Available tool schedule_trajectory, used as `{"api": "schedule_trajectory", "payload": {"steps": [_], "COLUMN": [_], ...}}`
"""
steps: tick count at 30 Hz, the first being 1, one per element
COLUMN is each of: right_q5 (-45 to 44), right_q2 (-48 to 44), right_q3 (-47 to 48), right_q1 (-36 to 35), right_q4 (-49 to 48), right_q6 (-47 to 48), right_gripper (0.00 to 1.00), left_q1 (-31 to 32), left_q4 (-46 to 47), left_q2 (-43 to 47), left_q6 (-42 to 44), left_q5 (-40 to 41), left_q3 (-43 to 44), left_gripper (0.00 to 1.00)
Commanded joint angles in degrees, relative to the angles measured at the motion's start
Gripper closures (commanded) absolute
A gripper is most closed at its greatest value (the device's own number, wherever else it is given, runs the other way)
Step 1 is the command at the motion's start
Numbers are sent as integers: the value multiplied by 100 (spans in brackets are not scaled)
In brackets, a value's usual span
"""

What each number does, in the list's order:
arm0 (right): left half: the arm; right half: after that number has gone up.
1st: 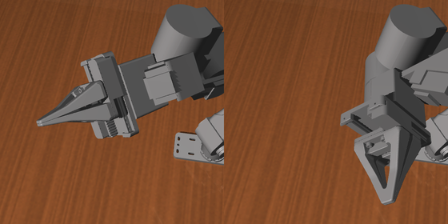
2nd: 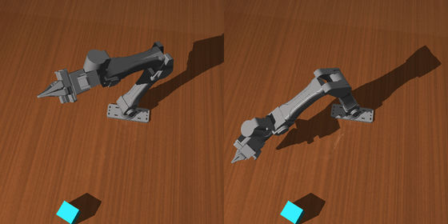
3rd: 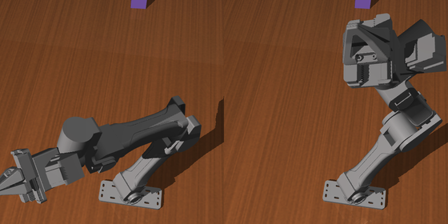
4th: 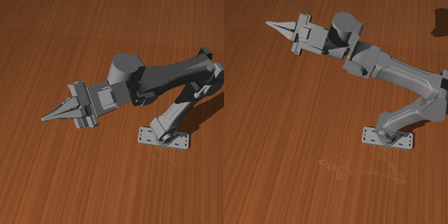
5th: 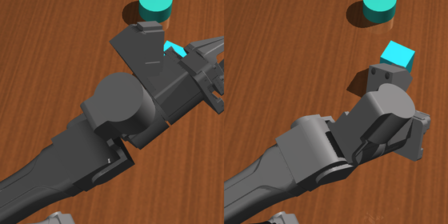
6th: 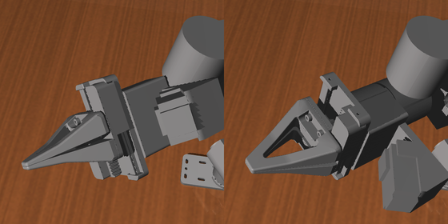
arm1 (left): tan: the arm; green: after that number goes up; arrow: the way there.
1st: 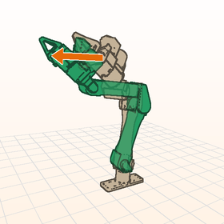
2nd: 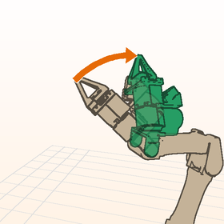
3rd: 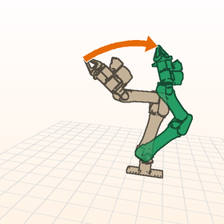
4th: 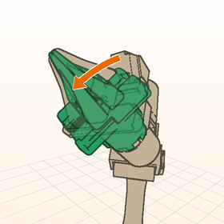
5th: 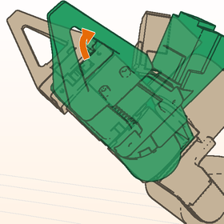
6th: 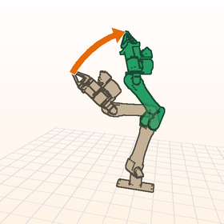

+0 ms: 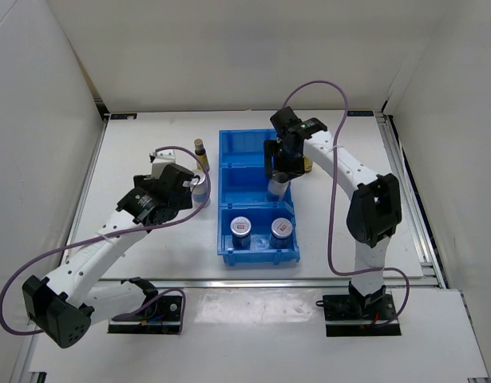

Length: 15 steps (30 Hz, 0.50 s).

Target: Organize the condiment bottles

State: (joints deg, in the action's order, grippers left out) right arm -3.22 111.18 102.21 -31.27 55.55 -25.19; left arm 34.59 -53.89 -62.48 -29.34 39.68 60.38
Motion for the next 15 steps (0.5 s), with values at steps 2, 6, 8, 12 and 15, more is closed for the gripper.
{"api": "schedule_trajectory", "payload": {"steps": [2,6,8,12,15], "right_q5": [-3,-275,-485,-987,-935], "right_q2": [-175,-455,-622,-1814,-2659], "right_q3": [510,808,984,556,-375], "right_q1": [-37,-37,-37,-37,15], "right_q4": [-211,-63,262,159,-140], "right_q6": [-39,-39,-91,-144,-144], "right_gripper": [17,0,0,0,0], "left_q1": [-31,-31,-31,-93,-93], "left_q4": [71,71,71,158,396], "left_q2": [52,52,52,-18,-264], "left_q6": [34,34,34,-18,-19], "left_q5": [92,92,92,-502,-1040], "left_q3": [150,150,150,228,595], "left_gripper": [0,0,0,0,0]}}
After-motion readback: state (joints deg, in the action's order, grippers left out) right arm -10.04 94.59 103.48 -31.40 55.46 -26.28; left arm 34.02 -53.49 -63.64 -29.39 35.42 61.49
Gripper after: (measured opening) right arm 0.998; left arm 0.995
